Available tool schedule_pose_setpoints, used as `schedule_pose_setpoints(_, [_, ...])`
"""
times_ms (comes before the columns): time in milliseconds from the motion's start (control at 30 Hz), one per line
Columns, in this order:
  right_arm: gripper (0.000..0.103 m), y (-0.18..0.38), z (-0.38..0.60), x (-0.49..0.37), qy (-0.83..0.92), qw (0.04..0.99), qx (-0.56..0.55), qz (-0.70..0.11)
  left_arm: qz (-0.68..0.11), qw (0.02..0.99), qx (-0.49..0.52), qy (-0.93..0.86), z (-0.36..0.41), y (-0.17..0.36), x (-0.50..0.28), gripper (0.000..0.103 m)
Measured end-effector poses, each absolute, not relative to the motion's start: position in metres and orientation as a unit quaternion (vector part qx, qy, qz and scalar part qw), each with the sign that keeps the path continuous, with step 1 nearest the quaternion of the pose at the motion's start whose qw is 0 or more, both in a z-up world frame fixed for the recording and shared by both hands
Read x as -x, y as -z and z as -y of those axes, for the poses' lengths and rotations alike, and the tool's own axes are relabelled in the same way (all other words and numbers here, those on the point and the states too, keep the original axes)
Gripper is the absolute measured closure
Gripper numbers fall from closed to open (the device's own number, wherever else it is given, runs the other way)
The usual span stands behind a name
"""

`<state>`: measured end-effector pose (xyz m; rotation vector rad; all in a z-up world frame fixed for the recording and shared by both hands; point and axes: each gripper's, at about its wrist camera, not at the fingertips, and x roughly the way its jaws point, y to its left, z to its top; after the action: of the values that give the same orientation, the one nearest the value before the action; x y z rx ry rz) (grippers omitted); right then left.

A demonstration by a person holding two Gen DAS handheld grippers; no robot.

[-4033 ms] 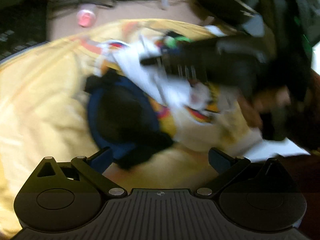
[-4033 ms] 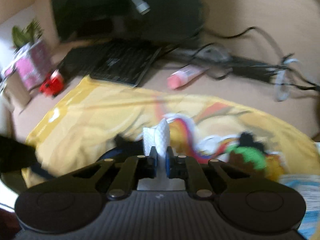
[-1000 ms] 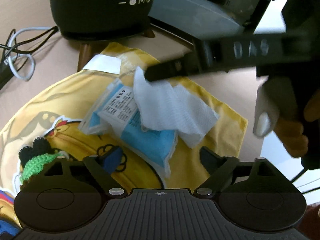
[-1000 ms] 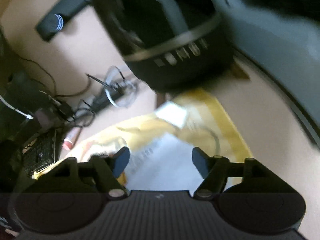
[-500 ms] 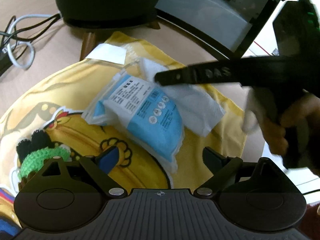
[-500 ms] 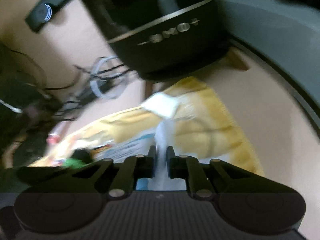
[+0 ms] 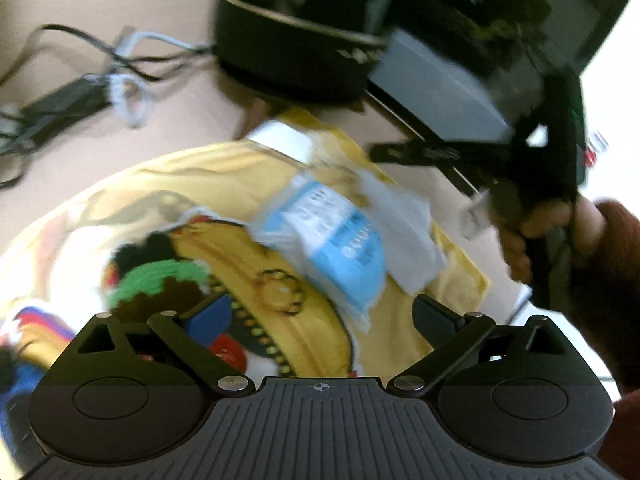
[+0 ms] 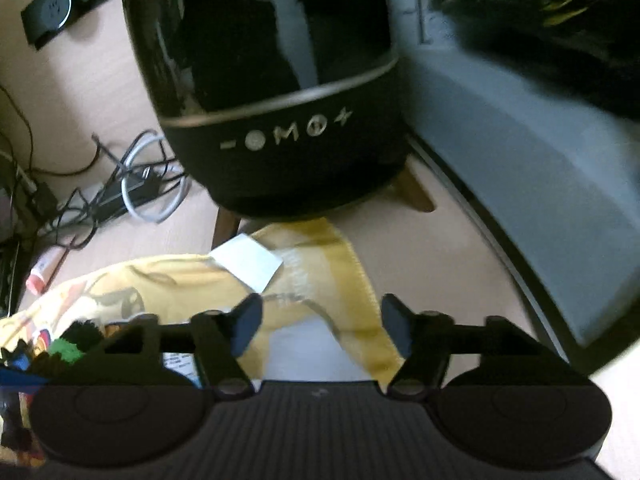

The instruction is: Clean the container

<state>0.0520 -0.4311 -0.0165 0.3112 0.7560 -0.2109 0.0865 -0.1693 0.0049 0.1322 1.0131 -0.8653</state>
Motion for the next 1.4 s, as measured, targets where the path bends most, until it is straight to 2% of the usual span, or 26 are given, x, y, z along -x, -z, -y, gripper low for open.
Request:
schedule_pose_setpoints(100, [0.019, 0.003, 0.422, -0.033, 0.11, 0.912, -0.179, -0.351, -0.45, 0.816, -0.044, 0.36, 0.144, -0.022, -0.078, 0.002])
schedule_pose_setpoints(133, [0.009, -0.001, 0.417, -0.025, 0.109, 0.912, -0.194, -0.344, -0.441, 0.828, -0.035, 0.345, 0.135, -0.028, -0.075, 0.002])
schedule_pose_setpoints(167, [0.003, -0.005, 0.412, -0.016, 0.108, 0.912, -0.21, -0.337, -0.432, 0.84, -0.022, 0.326, 0.124, -0.034, -0.07, 0.001])
schedule_pose_setpoints(267, [0.0, -0.013, 0.385, 0.009, 0.097, 0.914, -0.231, -0.32, -0.423, 0.871, 0.015, 0.248, 0.094, -0.043, -0.058, 0.0])
schedule_pose_setpoints(400, [0.0, -0.006, 0.346, 0.032, 0.085, 0.922, -0.243, -0.291, -0.419, 0.896, 0.025, 0.141, 0.075, -0.025, -0.038, 0.0])
schedule_pose_setpoints(600, [0.0, 0.015, 0.318, 0.026, -0.015, 0.896, -0.195, -0.398, -0.466, 0.883, 0.01, 0.057, 0.089, 0.003, -0.006, 0.0])
schedule_pose_setpoints(667, [0.0, 0.013, 0.326, 0.029, -0.007, 0.899, -0.193, -0.394, -0.462, 0.886, 0.009, 0.035, 0.091, 0.0, 0.0, 0.0])
schedule_pose_setpoints(967, [0.0, 0.026, 0.307, 0.023, -0.066, 0.891, -0.127, -0.432, -0.436, 0.899, -0.01, 0.029, 0.108, 0.0, 0.025, 0.0])
schedule_pose_setpoints(1133, [0.0, 0.024, 0.309, 0.028, -0.076, 0.894, -0.123, -0.424, -0.427, 0.904, -0.014, 0.019, 0.115, -0.005, 0.028, 0.0])
schedule_pose_setpoints(1400, [0.0, 0.026, 0.321, 0.028, -0.064, 0.893, -0.13, -0.426, -0.466, 0.885, -0.002, 0.014, 0.117, 0.007, 0.012, 0.0])
